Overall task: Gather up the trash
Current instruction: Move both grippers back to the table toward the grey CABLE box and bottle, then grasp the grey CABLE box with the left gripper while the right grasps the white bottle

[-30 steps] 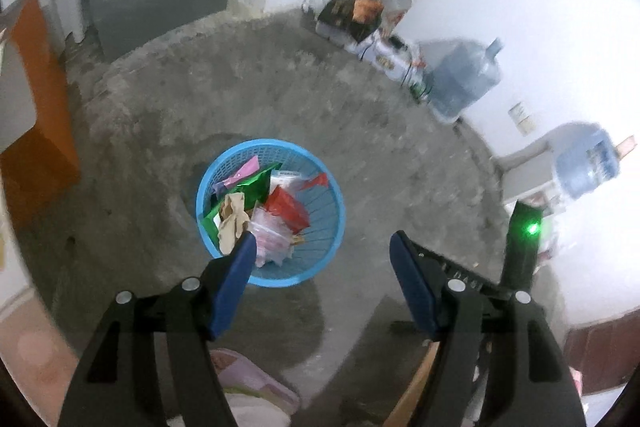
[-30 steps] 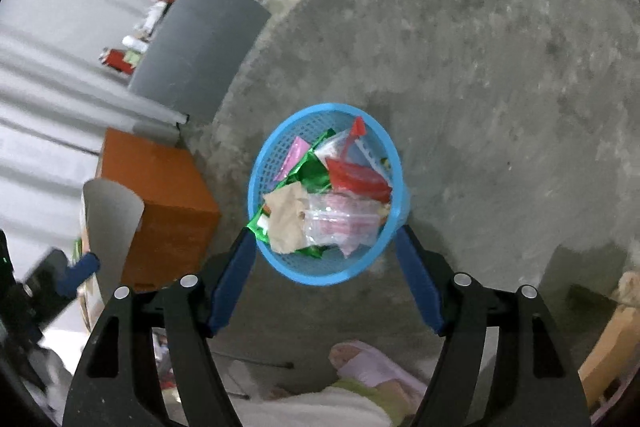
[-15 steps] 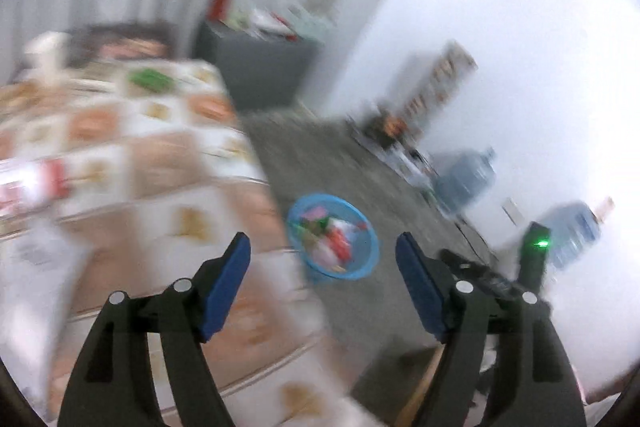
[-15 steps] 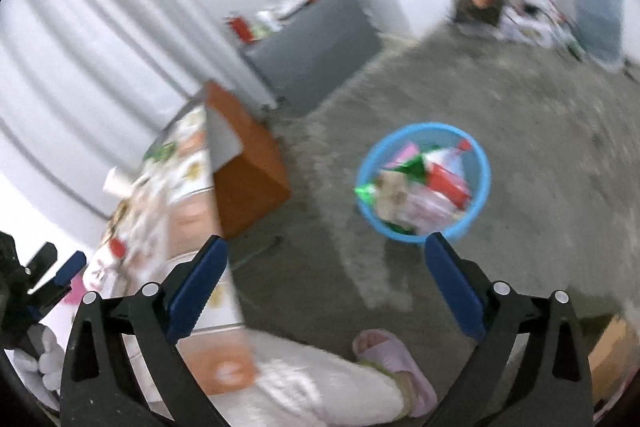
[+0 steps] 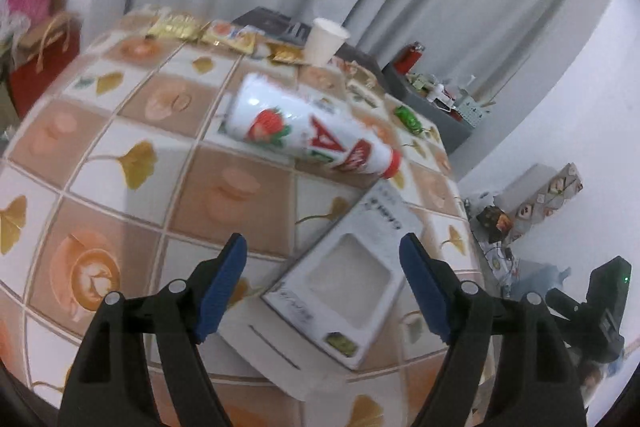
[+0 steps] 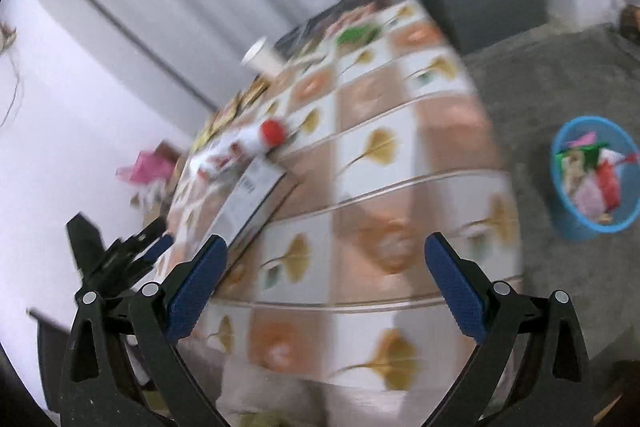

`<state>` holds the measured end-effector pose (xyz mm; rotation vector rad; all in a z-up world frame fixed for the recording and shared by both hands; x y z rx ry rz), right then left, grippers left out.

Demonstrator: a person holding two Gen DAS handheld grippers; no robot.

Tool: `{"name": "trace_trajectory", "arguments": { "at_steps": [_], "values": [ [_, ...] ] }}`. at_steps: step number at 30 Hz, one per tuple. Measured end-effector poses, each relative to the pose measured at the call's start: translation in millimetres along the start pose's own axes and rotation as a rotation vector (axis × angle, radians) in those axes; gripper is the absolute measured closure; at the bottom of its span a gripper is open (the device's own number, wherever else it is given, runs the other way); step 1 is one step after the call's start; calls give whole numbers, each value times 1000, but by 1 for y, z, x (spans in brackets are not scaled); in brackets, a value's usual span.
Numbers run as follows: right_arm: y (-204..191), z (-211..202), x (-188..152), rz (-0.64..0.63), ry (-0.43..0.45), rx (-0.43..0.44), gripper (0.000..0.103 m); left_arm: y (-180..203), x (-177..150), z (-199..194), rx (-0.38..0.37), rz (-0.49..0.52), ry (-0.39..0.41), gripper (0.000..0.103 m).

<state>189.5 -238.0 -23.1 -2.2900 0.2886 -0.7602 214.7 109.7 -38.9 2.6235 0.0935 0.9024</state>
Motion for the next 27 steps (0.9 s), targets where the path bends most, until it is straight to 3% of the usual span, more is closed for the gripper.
{"name": "trace_trajectory", "arguments": {
  "at_steps": [4,7,12,15,22,27],
  "values": [
    [-17,28,-3,-15,-58,7,8,0,2,23,-22,16,-43,27],
    [-23,35,-2,-12,-77,5,8,12,6,32,-78,102,-77,25],
    [-28,42,4,-27,-99,-9,8,47,6,52,-147,352,-182,14],
    [-34,46,11,-56,-114,-10,8,57,1,63,-130,461,-218,14],
    [-68,70,43,-234,-161,-13,8,62,-2,67,-156,517,-260,14],
    [-111,111,74,-504,-232,-8,8,66,-5,69,-171,535,-279,13]
  ]
}}
Point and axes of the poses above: each gripper's, at about its wrist camera, not at the fingertips, and z roughly the way its jaws point, y to its right, x to its top, the point moved 1 cm from there along z, roughly the way its jaws point, and after that the axes turned 11 degrees about x, right-handed, at the moved point
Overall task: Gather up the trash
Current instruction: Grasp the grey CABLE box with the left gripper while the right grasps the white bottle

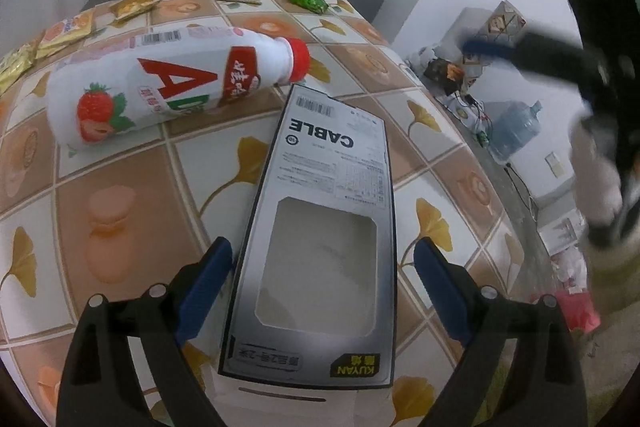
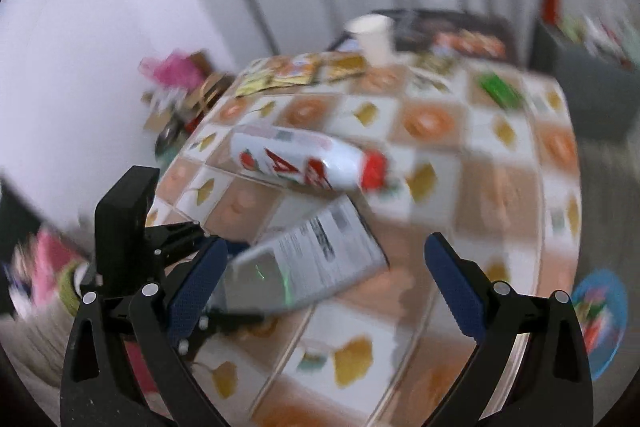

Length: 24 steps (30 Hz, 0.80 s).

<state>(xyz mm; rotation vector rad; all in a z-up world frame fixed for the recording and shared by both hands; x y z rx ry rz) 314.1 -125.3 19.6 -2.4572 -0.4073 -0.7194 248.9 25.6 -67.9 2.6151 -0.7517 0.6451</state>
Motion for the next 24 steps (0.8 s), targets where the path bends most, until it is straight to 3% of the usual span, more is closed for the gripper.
{"name": "trace_trajectory", "arguments": {
  "at_steps": [7,10,13,15,17,19,24],
  "values": [
    [-13,95,66,-304,-197,-26,8,6,-3,3,14,12,-18,13],
    [-27,136,76,-460,-298,-15,8,10,-3,4,50,13,-12,13],
    [-32,175,79,-521,-394,-26,8,13,-6,2,59,2,10,13],
    [-29,198,79,-518,-438,-72,9,12,-7,2,66,-23,12,13],
    [-20,208,80,-471,-458,-81,15,11,-9,2,80,-38,13,13],
    [-9,209,82,-394,-460,-79,31,11,-11,2,110,-48,12,15],
    [36,180,80,-180,-384,-93,34,10,-17,1,138,-84,17,18]
  ]
}}
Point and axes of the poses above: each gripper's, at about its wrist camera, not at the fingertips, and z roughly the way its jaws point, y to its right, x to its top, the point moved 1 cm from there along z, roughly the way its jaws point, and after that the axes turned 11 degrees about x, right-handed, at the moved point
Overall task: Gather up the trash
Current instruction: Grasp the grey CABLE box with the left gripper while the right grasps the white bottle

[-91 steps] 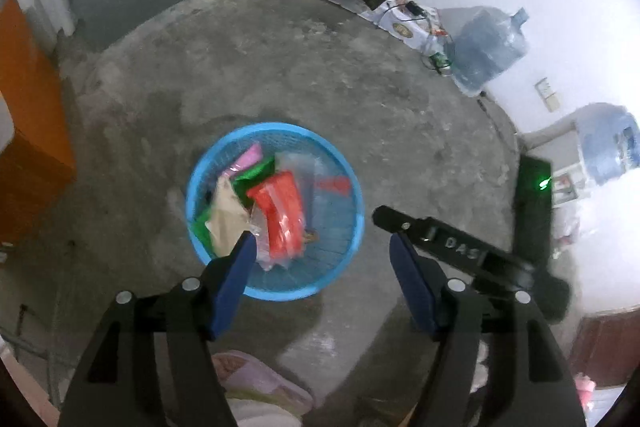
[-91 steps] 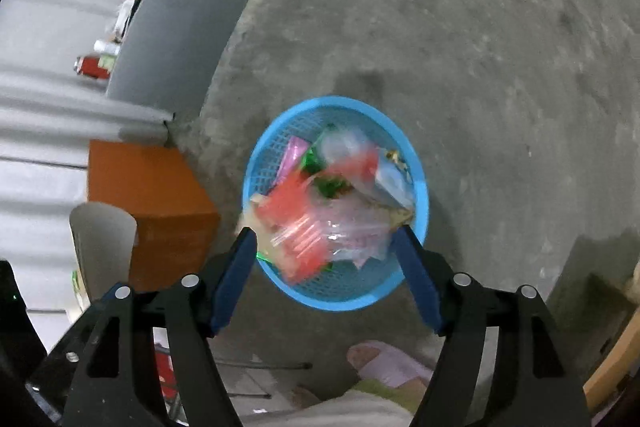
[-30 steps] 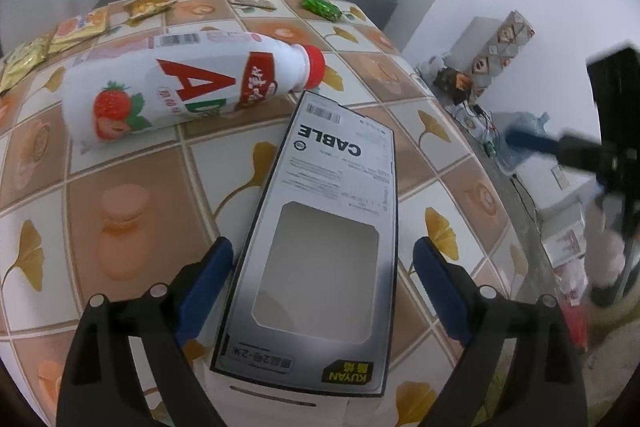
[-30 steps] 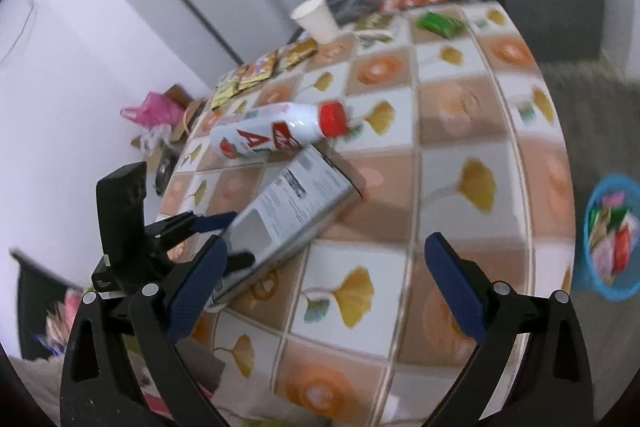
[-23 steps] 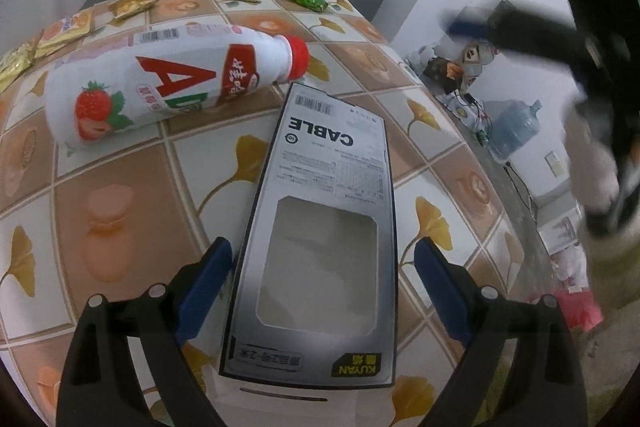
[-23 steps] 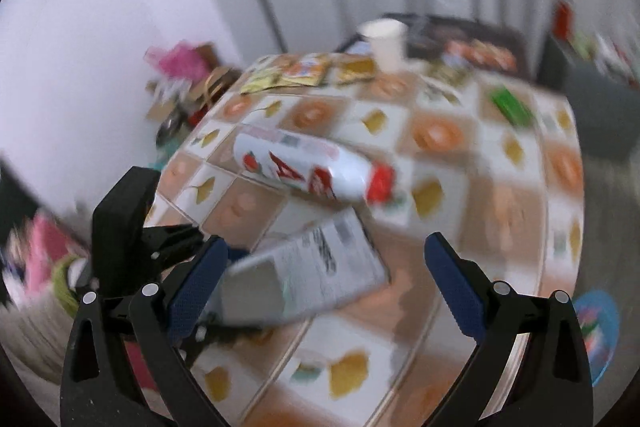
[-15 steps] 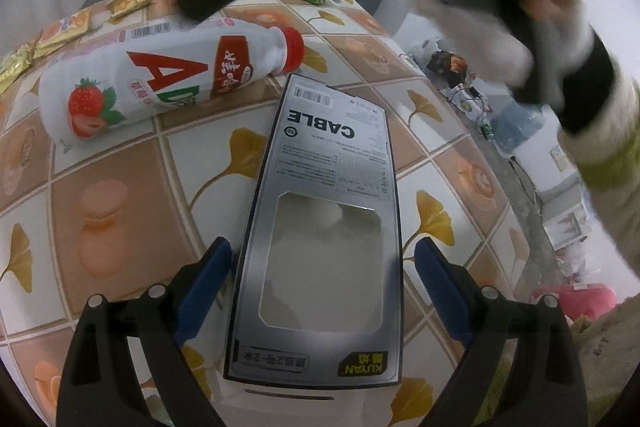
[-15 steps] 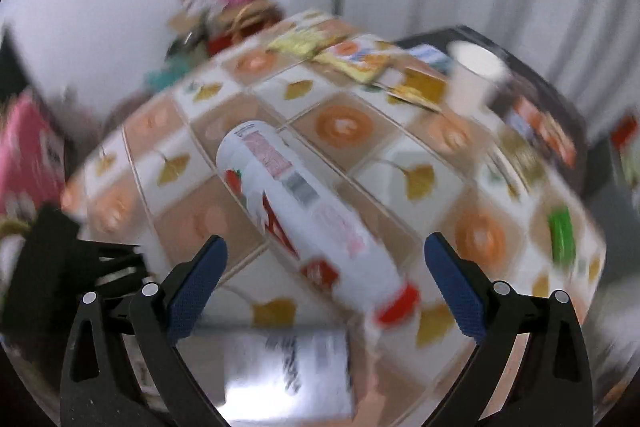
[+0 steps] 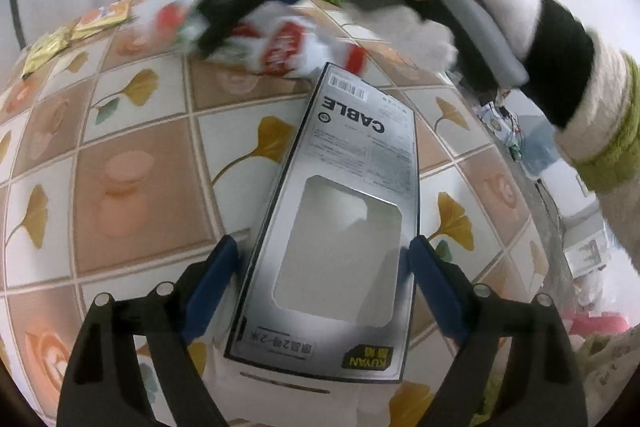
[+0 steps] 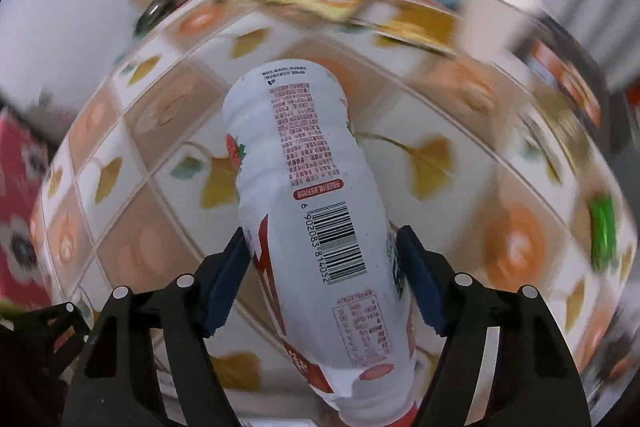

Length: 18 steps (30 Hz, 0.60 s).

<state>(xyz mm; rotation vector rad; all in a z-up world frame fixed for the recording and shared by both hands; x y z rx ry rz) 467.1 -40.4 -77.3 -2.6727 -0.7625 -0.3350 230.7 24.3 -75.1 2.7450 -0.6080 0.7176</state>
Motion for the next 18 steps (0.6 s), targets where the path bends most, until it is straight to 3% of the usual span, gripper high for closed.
{"name": "trace_trajectory", "arguments": {
  "at_steps": [9,13,16,18],
  "values": [
    [80,-70,-123,459,121,-71,34,-13,-11,-9,-3,-163,1,19],
    [70,-91,-189,581,172,-39,34,-15,-19,-14,-17,-252,-7,19],
    [55,-100,-223,635,201,-39,34,-12,-25,-17,-87,-310,-42,19],
    [43,-106,-242,686,230,10,34,-10,-28,-22,-114,-328,-53,19]
  ]
}}
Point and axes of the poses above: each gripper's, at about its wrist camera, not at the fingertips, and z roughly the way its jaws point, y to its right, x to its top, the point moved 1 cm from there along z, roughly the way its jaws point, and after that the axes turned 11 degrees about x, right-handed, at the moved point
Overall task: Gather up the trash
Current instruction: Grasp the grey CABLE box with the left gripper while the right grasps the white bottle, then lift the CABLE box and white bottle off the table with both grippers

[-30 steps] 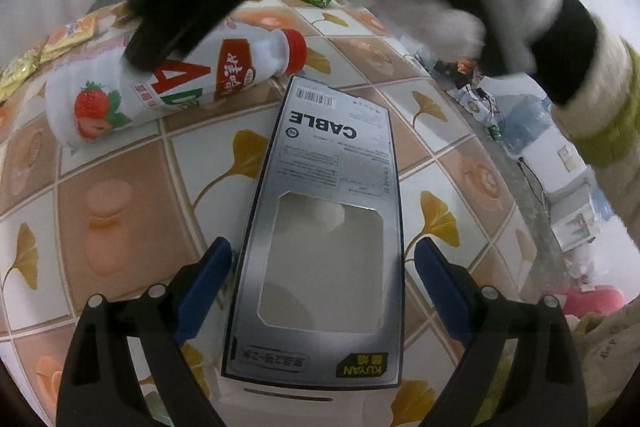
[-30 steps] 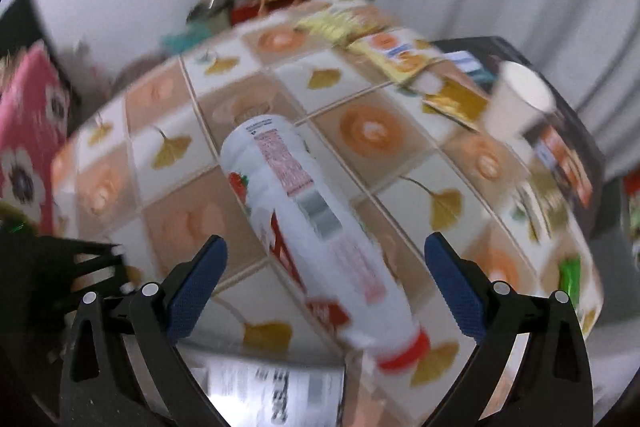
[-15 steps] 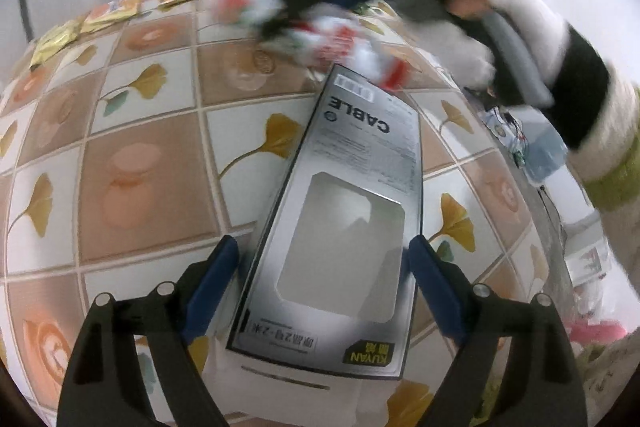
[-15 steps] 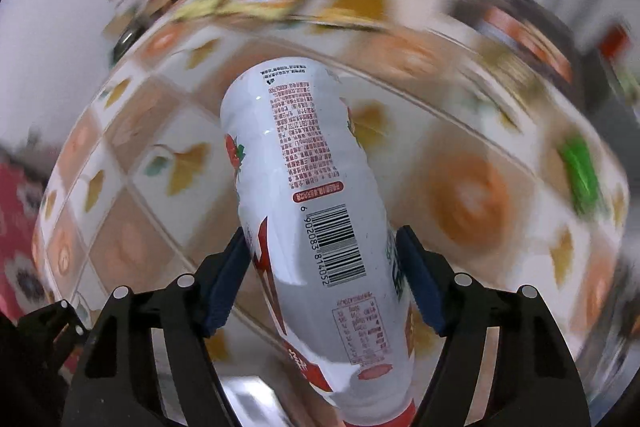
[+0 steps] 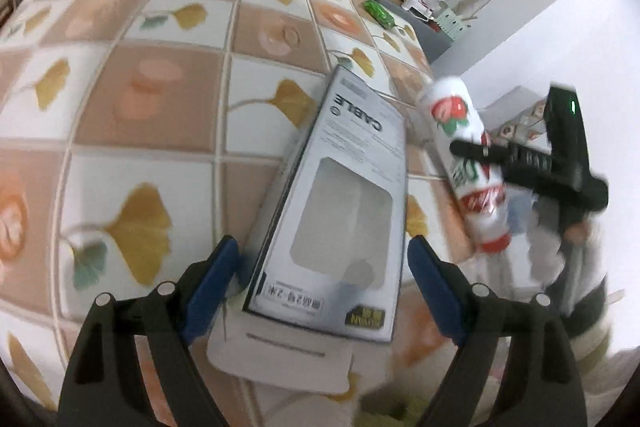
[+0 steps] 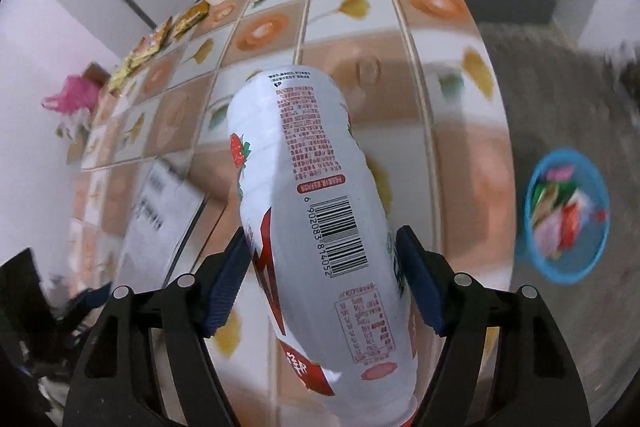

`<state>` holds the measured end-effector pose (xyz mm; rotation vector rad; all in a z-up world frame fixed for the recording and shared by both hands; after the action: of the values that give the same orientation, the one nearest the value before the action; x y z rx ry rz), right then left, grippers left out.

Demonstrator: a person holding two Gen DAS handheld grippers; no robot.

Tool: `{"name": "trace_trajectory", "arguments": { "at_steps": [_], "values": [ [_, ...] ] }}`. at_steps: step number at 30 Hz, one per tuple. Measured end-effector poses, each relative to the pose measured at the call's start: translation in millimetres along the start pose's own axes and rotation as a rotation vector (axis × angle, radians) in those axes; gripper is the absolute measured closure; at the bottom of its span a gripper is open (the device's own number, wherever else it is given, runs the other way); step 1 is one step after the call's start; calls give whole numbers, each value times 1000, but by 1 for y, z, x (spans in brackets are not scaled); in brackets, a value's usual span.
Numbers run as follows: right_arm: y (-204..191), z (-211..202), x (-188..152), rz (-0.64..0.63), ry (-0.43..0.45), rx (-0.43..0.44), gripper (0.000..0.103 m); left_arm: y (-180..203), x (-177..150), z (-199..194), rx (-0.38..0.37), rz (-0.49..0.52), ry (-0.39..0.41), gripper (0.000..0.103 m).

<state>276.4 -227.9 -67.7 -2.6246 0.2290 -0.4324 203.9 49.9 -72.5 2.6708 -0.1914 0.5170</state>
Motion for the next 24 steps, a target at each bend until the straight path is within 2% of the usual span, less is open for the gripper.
{"name": "trace_trajectory", "arguments": {
  "at_steps": [3,6,9,12,20,24],
  "values": [
    [1,-10,-16,40,19,36,33,7,-3,-10,-9,18,9,18],
    [-2,-8,-20,48,18,73,32,20,-1,-13,15,79,16,12],
    [-10,-8,-20,11,30,51,24,46,1,-6,61,209,14,9],
    [-16,-12,-20,-30,49,26,21,61,1,2,118,302,27,8],
    [-13,-15,-25,-64,46,32,19,67,16,22,223,328,56,6],
    [-15,-12,-28,-82,42,28,19,72,24,27,242,330,60,6]
  ]
}}
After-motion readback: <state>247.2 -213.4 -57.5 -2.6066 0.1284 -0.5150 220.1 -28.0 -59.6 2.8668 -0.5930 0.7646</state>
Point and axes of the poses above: each gripper's, at about its wrist camera, not at the fingertips, and z roughly the way its jaws point, y to its right, x to its top, the point moved 1 cm from there along z, roughly the way its jaws point, and after that the axes turned 11 degrees about x, right-handed, at the moved point
